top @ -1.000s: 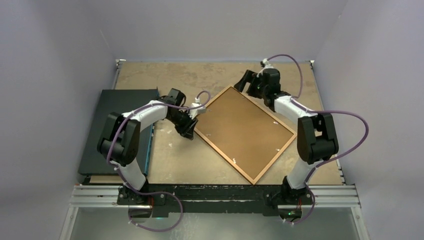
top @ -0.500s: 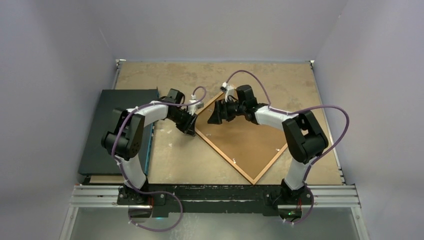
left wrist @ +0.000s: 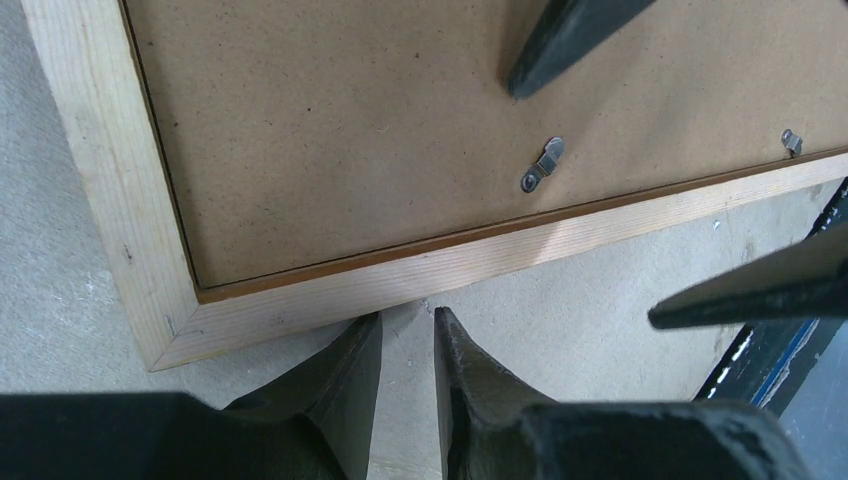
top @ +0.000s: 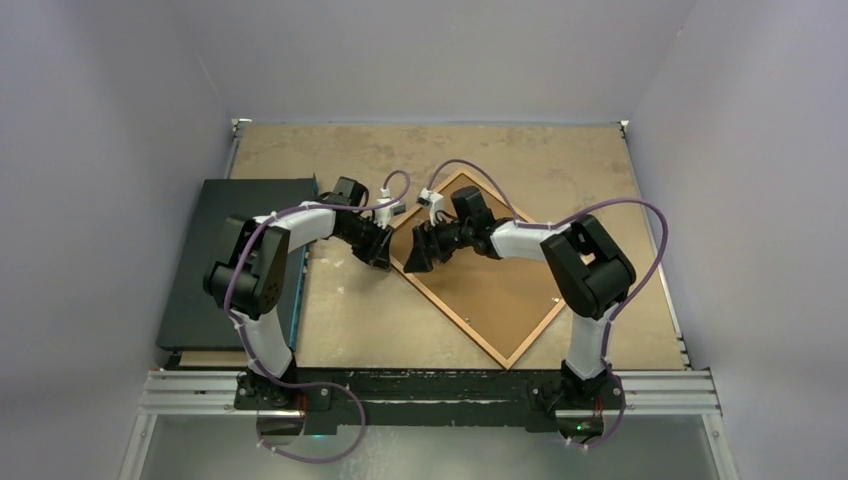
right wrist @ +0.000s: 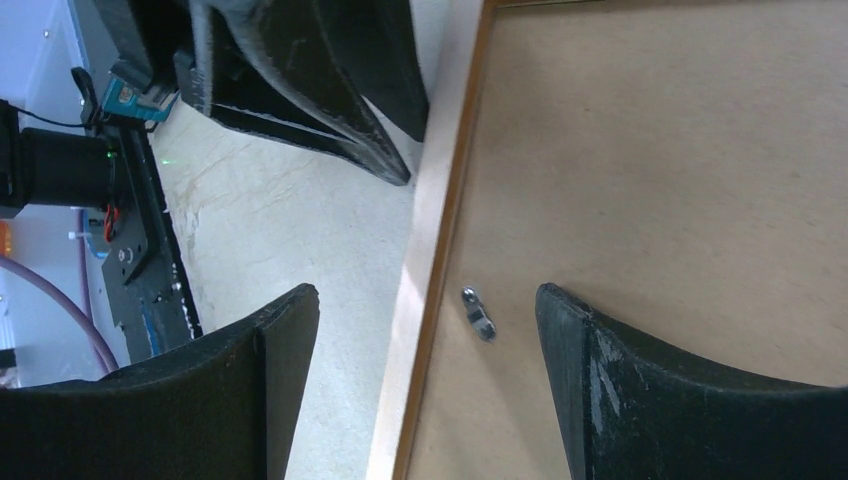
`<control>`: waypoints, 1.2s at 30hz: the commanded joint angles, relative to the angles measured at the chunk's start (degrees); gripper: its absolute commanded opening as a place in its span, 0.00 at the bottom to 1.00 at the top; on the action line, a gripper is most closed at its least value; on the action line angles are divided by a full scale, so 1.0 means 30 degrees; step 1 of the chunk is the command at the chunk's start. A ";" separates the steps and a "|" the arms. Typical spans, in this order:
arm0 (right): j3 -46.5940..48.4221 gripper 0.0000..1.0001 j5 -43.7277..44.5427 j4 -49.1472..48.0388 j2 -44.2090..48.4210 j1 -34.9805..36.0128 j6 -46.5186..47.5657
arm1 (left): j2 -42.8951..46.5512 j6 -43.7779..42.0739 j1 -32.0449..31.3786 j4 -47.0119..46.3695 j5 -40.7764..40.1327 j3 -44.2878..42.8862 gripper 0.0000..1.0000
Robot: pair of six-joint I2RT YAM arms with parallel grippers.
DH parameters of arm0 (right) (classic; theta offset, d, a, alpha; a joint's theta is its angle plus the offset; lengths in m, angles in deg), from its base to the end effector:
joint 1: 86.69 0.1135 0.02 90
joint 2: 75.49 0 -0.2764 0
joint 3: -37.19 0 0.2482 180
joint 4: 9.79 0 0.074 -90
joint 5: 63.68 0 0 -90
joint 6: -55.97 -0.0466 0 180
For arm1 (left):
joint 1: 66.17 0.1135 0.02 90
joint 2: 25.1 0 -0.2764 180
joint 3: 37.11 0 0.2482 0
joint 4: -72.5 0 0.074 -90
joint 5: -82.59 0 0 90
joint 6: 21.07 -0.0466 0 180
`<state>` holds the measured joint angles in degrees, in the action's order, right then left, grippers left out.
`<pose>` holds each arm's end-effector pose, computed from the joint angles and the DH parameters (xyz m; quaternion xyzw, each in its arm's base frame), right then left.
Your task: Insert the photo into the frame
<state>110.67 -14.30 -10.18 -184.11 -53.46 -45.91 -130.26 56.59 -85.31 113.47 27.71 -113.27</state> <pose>0.3189 0.2452 0.1702 -0.3121 0.7867 0.4508 0.2836 0.3198 -0.1394 0.1546 0.3052 0.8894 -0.3064 0.1479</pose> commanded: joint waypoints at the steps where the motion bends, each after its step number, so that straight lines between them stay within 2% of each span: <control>1: 0.0115 0.81 0.0000 -0.0213 -0.0547 0.0695 0.0448 | -0.0540 0.0202 0.0138 -0.0317 -0.0363 0.0122 0.25; 16: -0.0832 0.76 0.1328 0.0176 0.0190 0.1124 0.0415 | -0.0440 0.0271 0.0138 -0.0483 -0.0439 0.0213 0.24; 27: -0.2005 0.73 0.1066 0.0081 0.1330 0.1225 0.0114 | -0.0405 0.0333 0.0138 -0.0528 -0.0484 0.0333 0.24; 36: -0.2051 0.73 0.0754 -0.0034 0.1049 0.1723 -0.0021 | -0.0253 0.0384 0.0124 -0.0599 -0.0542 0.0363 0.24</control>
<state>105.75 -11.77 -12.93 -181.18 -49.94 -45.56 -130.37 57.48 -85.31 112.79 27.71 -113.23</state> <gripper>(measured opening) 0.731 0.237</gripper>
